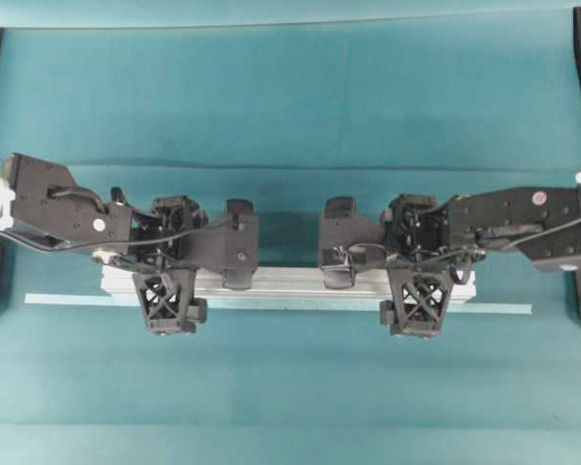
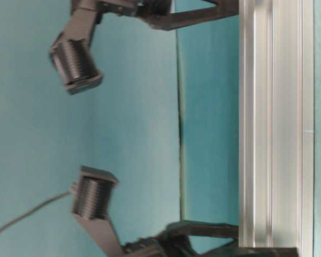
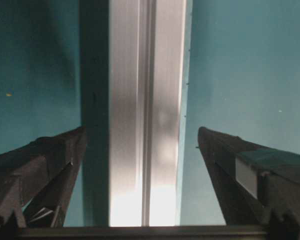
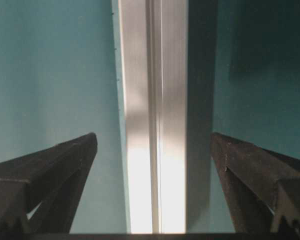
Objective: Lift the metal rail with both hands.
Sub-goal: 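Close both grippers on the rail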
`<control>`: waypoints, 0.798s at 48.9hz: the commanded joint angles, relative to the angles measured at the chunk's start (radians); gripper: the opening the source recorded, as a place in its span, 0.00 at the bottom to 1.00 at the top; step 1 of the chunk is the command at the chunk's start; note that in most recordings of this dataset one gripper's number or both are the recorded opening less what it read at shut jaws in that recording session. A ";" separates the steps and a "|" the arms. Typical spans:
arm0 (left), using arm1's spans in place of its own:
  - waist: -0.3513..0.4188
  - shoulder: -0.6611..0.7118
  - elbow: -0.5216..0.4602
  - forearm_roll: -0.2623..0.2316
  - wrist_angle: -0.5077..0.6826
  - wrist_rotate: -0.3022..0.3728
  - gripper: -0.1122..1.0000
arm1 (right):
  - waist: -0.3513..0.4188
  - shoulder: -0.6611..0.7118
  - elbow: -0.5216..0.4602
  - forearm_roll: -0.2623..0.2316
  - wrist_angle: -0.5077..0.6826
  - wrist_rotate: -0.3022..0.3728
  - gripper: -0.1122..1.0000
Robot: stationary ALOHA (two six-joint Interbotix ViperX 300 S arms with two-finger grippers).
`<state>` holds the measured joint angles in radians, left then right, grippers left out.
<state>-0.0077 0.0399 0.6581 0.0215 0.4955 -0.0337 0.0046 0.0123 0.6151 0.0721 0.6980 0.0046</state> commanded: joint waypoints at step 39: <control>0.002 0.028 0.012 0.002 -0.031 -0.002 0.99 | 0.005 0.061 0.043 -0.002 -0.117 0.008 0.96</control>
<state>-0.0077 0.0706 0.6750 0.0215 0.4694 -0.0337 0.0061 0.0644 0.6611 0.0721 0.5860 0.0061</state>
